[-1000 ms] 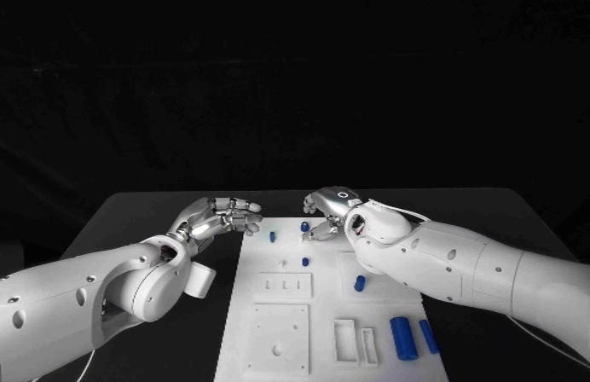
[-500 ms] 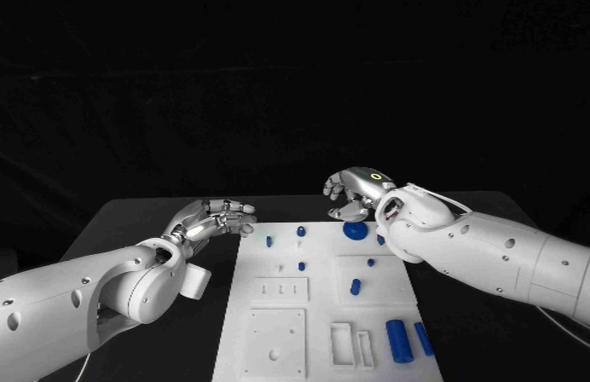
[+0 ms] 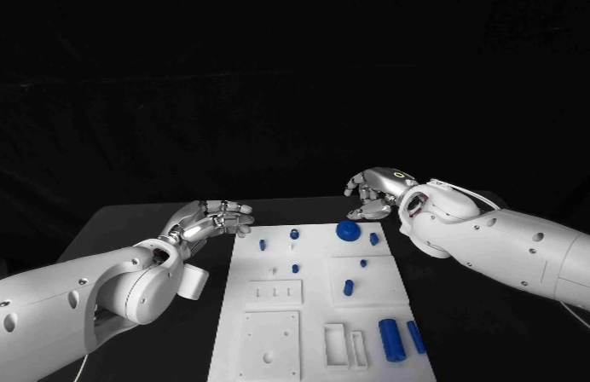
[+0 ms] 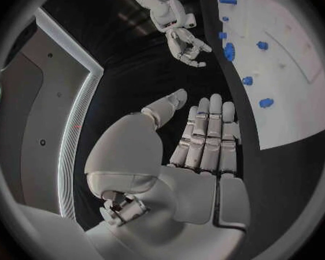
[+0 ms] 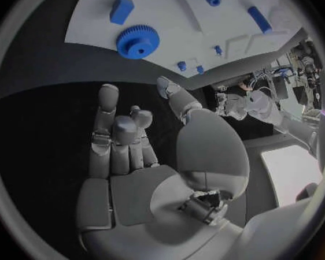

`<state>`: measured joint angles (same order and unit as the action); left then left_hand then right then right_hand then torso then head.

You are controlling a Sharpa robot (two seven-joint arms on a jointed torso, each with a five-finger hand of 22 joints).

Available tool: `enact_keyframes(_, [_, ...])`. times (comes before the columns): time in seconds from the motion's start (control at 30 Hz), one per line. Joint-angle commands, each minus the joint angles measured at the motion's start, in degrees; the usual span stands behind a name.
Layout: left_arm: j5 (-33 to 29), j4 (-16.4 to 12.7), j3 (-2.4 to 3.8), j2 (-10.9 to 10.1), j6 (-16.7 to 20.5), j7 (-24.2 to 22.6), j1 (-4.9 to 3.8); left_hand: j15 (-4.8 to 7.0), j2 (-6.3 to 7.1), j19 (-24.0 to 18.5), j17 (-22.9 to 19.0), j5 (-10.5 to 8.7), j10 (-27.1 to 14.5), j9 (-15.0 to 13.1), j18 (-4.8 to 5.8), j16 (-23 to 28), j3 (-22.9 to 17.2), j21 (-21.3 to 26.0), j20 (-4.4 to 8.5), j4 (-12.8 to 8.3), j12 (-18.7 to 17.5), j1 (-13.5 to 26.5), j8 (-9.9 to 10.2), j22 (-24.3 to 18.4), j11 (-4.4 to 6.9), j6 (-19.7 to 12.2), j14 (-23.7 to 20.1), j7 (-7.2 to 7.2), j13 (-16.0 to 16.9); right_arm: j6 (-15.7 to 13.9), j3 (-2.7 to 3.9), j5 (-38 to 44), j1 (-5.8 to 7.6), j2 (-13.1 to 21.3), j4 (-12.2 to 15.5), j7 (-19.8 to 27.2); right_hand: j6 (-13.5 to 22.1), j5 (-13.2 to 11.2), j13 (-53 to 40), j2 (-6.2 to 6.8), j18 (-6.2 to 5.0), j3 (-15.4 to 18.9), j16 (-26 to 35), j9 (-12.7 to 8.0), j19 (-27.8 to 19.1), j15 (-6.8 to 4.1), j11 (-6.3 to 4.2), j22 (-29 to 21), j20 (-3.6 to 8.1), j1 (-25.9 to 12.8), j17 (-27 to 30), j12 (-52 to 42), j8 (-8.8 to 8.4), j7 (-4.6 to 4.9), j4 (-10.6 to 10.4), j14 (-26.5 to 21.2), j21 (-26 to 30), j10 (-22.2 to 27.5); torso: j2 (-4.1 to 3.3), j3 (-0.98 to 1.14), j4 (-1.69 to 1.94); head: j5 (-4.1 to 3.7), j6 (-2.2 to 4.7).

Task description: Assemble the parts on the task board

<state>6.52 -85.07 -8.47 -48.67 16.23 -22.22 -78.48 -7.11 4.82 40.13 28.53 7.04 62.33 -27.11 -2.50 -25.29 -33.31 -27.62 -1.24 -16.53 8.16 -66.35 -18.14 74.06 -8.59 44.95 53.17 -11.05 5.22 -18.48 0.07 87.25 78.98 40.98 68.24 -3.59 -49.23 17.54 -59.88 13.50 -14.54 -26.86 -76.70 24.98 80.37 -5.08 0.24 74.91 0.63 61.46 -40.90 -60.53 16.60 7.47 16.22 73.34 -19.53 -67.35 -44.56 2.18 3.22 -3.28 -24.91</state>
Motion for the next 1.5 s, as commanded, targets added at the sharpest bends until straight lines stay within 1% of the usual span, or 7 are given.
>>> enact_keyframes(0.03, [-0.45, -0.08, 0.04, -0.08, -0.81, -0.4, -0.12, 0.06, 0.48, -0.21, 0.08, -0.37, 0.03, 0.03, -0.92, 0.33, 0.22, 0.28, -0.08, 0.15, -0.33, 0.15, 0.3, 0.08, -0.2, -0.44, 0.02, 0.01, -0.07, 5.41, -0.05, -0.89, -0.24, -1.47, -1.71, 0.05, 0.37, -0.17, -2.96, -0.27, -0.46, 0.29, -0.98, -0.4, 1.56, 0.44, 1.48, 1.44, 0.94, -0.77, -1.42, -3.36, -0.61, 0.84, 0.02, -0.22, -0.96, 2.45, 0.03, -0.02, -0.1, -0.39, -0.08])
enact_keyframes(0.17, [-0.44, -0.04, 0.03, -0.04, -0.9, -0.23, -0.11, 0.06, 0.44, -0.21, 0.09, -0.37, 0.03, 0.03, -0.92, 0.34, 0.21, 0.28, -0.08, 0.15, -0.35, 0.15, 0.3, 0.08, -0.2, -0.44, 0.02, 0.01, -0.07, 7.09, -0.07, 0.01, -1.12, -2.68, -3.15, -0.03, 1.54, -1.35, -4.68, -0.58, -0.44, 0.37, -2.3, -0.79, 2.78, 0.8, 1.83, 1.62, 1.59, -0.15, -3.09, -5.71, -1.38, 1.18, 0.25, -0.22, -2.58, 2.22, 0.02, -0.05, -0.07, -0.17, -0.2])
enact_keyframes(0.47, [-0.44, -0.33, 0.03, -0.11, -0.93, -0.19, -0.11, 0.05, 0.48, -0.24, 0.12, -0.47, 0.02, 0.04, -0.91, 0.41, 0.29, 0.3, -0.09, 0.15, -0.45, 0.27, 0.35, 0.08, -0.22, -0.49, 0.0, 0.0, -0.1, 8.11, -0.19, 1.58, -2.25, -3.93, -5.01, -1.66, 1.9, -2.02, -6.33, -1.17, -0.41, 0.73, -2.86, -0.94, 2.61, 1.09, 2.13, 1.6, 1.11, -0.39, -4.8, -7.5, -1.64, 1.49, 0.21, -0.91, -4.78, 1.65, 0.0, -0.3, 0.38, -0.41, -0.76])
enact_keyframes(0.83, [-0.43, -0.78, 0.04, -0.28, -0.82, -0.18, -0.11, 0.04, 0.5, -0.24, 0.15, -0.54, -0.01, 0.05, -0.9, 0.44, 0.37, 0.31, -0.1, 0.18, -0.53, 0.41, 0.4, 0.09, -0.25, -0.55, 0.01, -0.03, -0.13, 8.92, -0.2, 1.6, -2.59, -3.36, -4.89, -1.76, 1.25, -1.94, -6.82, -1.9, -0.46, 0.37, -2.81, -0.87, 2.11, 1.01, 2.04, 1.55, 1.02, -0.32, -5.67, -8.07, -1.35, 1.39, 0.26, -1.01, -5.95, 1.41, -0.17, -0.13, 0.26, -0.43, -1.25])
enact_keyframes(0.93, [-0.32, -0.88, 0.04, -0.34, -0.87, -0.03, -0.12, 0.04, 0.48, -0.23, 0.15, -0.54, -0.03, 0.05, -0.91, 0.45, 0.38, 0.31, -0.1, 0.19, -0.56, 0.44, 0.42, 0.09, -0.26, -0.57, 0.01, -0.04, -0.14, 8.94, -0.2, 1.43, -2.59, -3.39, -5.28, -1.6, 0.96, -2.37, -6.95, -2.34, -0.46, 0.01, -2.74, -0.85, 1.9, 0.95, 1.98, 1.53, 1.03, 0.1, -5.95, -8.22, -1.22, 1.32, 0.29, -1.01, -6.33, 1.33, -0.13, -0.21, 0.39, -0.5, -1.38])
enact_keyframes(1.03, [-0.26, -0.78, 0.04, -0.41, -0.87, 0.12, -0.12, 0.06, 0.61, -0.25, 0.18, -0.55, -0.09, 0.07, -0.94, 0.49, 0.37, 0.33, -0.07, 0.07, -0.65, 0.33, 0.47, 0.09, -0.28, -0.64, 0.01, -0.05, -0.17, 9.31, -0.2, 1.4, -2.59, -3.64, -5.62, -1.33, 0.17, -5.52, -6.85, -2.97, -0.45, -1.66, -2.44, -0.79, 1.46, 0.83, 1.77, 1.48, 0.89, 1.34, -6.35, -8.14, -0.89, 1.06, 0.11, -1.0, -6.86, 1.46, -0.09, -0.29, 0.34, -0.53, -1.4])
enact_keyframes(1.5, [-0.26, -0.61, 0.04, -0.39, -0.94, 0.15, -0.12, 0.05, 0.64, -0.25, 0.2, -0.56, -0.09, 0.07, -0.93, 0.53, 0.39, 0.34, -0.08, 0.1, -0.7, 0.36, 0.5, 0.1, -0.3, -0.68, 0.0, -0.07, -0.18, 11.29, -0.21, 1.4, -3.04, -4.2, -6.5, -1.59, -0.89, -9.26, -6.87, -3.92, -0.46, -5.28, -1.64, -1.05, 0.74, 0.46, 1.45, 1.41, 0.55, 1.04, -7.49, -8.18, -0.72, 0.75, -0.11, -0.62, -8.4, 1.13, -0.18, -0.24, 0.35, -0.6, -1.85])
